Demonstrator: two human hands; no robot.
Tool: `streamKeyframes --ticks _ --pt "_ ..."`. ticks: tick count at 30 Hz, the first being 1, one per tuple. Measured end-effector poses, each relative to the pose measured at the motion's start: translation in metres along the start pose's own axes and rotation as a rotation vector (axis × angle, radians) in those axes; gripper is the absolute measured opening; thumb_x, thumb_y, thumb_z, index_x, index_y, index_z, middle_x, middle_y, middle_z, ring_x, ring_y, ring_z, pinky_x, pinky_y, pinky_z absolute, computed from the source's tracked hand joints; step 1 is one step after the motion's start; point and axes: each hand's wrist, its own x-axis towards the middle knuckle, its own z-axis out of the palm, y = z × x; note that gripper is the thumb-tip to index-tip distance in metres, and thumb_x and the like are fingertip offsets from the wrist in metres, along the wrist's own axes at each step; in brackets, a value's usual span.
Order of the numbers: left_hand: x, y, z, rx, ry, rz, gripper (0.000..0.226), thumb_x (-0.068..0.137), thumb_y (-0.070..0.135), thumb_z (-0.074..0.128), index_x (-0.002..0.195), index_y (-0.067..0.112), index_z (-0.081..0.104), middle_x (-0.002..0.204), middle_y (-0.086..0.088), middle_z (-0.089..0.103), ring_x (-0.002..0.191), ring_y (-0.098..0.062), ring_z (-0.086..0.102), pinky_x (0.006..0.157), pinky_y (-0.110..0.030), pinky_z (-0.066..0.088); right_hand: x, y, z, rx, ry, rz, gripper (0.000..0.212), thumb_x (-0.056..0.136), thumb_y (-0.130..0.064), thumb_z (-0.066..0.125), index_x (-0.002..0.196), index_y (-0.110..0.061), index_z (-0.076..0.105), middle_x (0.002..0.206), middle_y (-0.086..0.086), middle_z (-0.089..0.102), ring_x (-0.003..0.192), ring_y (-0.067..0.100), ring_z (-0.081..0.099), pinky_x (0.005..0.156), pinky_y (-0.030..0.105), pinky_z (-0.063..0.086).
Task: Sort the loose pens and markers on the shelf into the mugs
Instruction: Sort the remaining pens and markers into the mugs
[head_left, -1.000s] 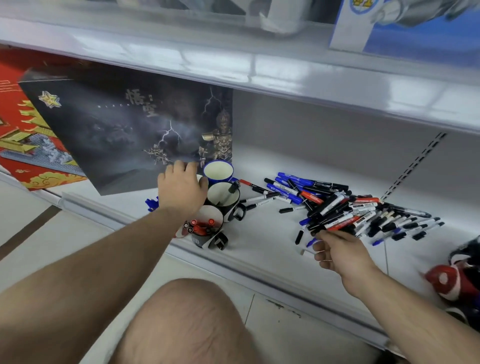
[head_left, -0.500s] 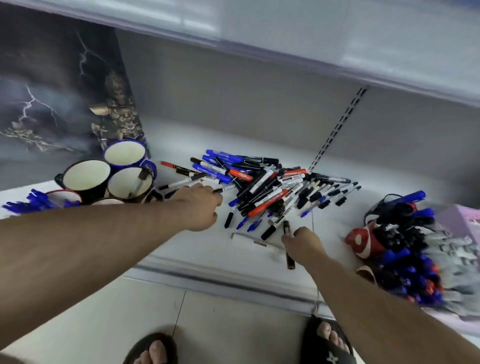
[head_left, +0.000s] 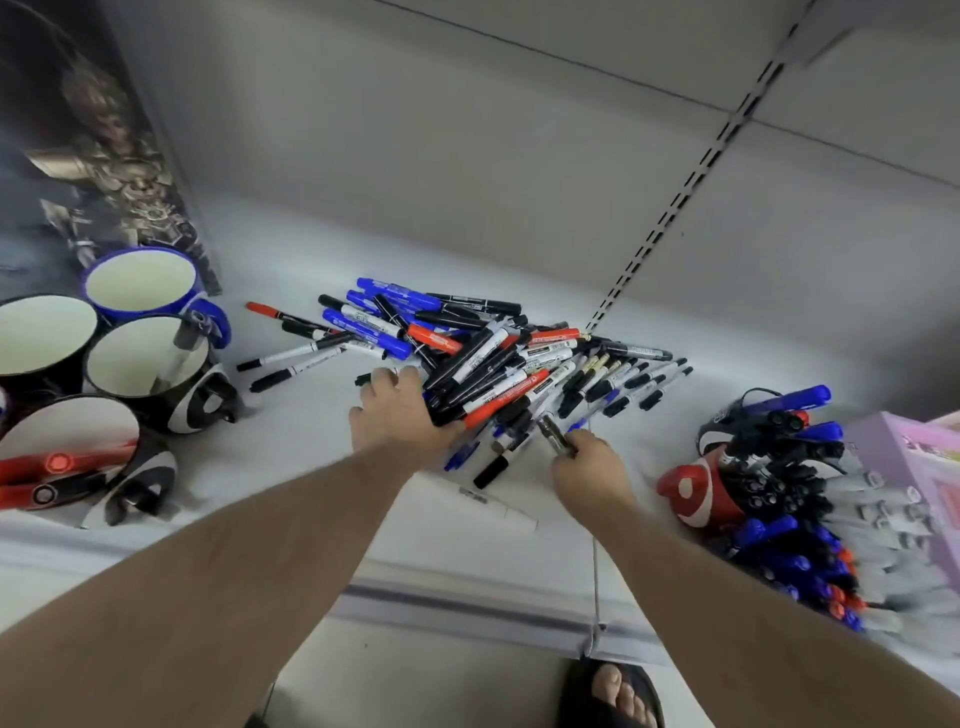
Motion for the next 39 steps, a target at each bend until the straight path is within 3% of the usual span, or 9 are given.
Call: streamKeyframes --ticks 3,6,9,12,18,21,28,32,39 --pt "0.010 0.010 -0.004 0.020 0.110 0.188 0.097 0.069 0.068 0.063 0.144 0.022 0.023 0.143 -0.011 0.031 0.132 -0.030 0.033 0.108 -0.048 0.032 0.021 -0.017 -0.006 0.236 0.006 0.160 0.017 0.087 -0.028 0.055 0.098 -0.014 0.055 0.075 0.003 0.057 0.061 0.021 0.053 0.053 0.027 0.040" --pt "0.026 0.028 -0.003 0.099 -0.006 0.316 0.126 0.061 0.078 0.064 0.153 0.023 -0.001 0.158 -0.008 0.013 0.146 -0.030 0.015 0.117 -0.053 0.016 0.041 -0.037 -0.001 0.497 -0.083 0.433 0.052 0.076 -0.060 0.068 0.093 -0.012 0.055 0.068 0.001 0.052 0.050 0.017 0.047 0.047 0.026 0.040" --pt "0.037 0.042 0.005 0.198 -0.144 0.301 0.138 0.060 0.085 0.063 0.154 0.017 -0.012 0.163 -0.005 0.002 0.150 -0.030 0.000 0.120 -0.054 0.005 0.063 -0.048 0.018 0.454 -0.057 0.481 0.078 0.062 -0.082 0.063 0.096 -0.013 0.057 0.088 0.006 0.066 0.067 0.022 0.061 0.059 0.030 0.053" --pt "0.039 0.041 0.013 0.319 -0.098 0.312 0.120 0.074 0.080 0.056 0.155 0.013 -0.001 0.157 -0.009 0.020 0.145 -0.031 0.018 0.120 -0.053 0.010 0.081 -0.047 0.031 0.321 0.041 0.466 0.104 0.048 -0.091 0.058 0.116 -0.012 0.057 0.110 0.011 0.065 0.092 0.029 0.065 0.080 0.040 0.057" --pt "0.038 0.027 0.008 0.491 -0.030 0.455 0.067 0.091 0.057 0.049 0.139 0.012 0.035 0.140 -0.009 0.044 0.128 -0.027 0.041 0.108 -0.043 0.031 0.081 -0.025 0.021 0.030 -0.083 0.243 0.097 0.056 -0.073 0.074 0.126 -0.015 0.040 0.117 0.012 0.054 0.096 0.029 0.063 0.081 0.039 0.057" --pt "0.030 0.024 0.005 0.544 -0.063 0.449 0.063 0.092 0.054 0.050 0.136 0.011 0.037 0.137 -0.010 0.047 0.125 -0.027 0.045 0.105 -0.040 0.033 0.069 -0.016 0.011 -0.101 -0.153 0.125 0.076 0.064 -0.052 0.079 0.122 -0.022 0.041 0.103 0.005 0.048 0.082 0.021 0.062 0.065 0.031 0.055" --pt "0.012 0.020 0.009 0.553 -0.145 0.401 0.077 0.079 0.064 0.060 0.134 0.015 0.039 0.131 -0.008 0.052 0.121 -0.027 0.050 0.105 -0.041 0.034 0.043 -0.002 0.012 -0.407 -0.177 0.016 0.076 0.065 -0.039 0.075 0.128 -0.024 0.037 0.117 0.011 0.042 0.109 0.032 0.048 0.095 0.044 0.048" --pt "-0.001 0.035 0.015 0.411 -0.246 0.424 0.075 0.075 0.042 0.075 0.134 0.019 0.035 0.126 -0.005 0.049 0.115 -0.025 0.050 0.094 -0.042 0.044 0.032 -0.001 0.019 -0.457 -0.169 -0.011 0.067 0.067 -0.031 0.070 0.124 -0.024 0.035 0.116 0.014 0.045 0.106 0.033 0.049 0.091 0.040 0.048" --pt "-0.009 0.033 0.006 0.440 -0.236 0.431 0.049 0.086 0.019 0.064 0.129 0.012 0.042 0.114 -0.008 0.058 0.103 -0.026 0.057 0.074 -0.035 0.044 0.022 0.012 0.016 -0.410 -0.165 0.016 0.050 0.062 -0.025 0.065 0.102 -0.020 0.037 0.086 0.001 0.063 0.079 0.023 0.064 0.071 0.036 0.058"
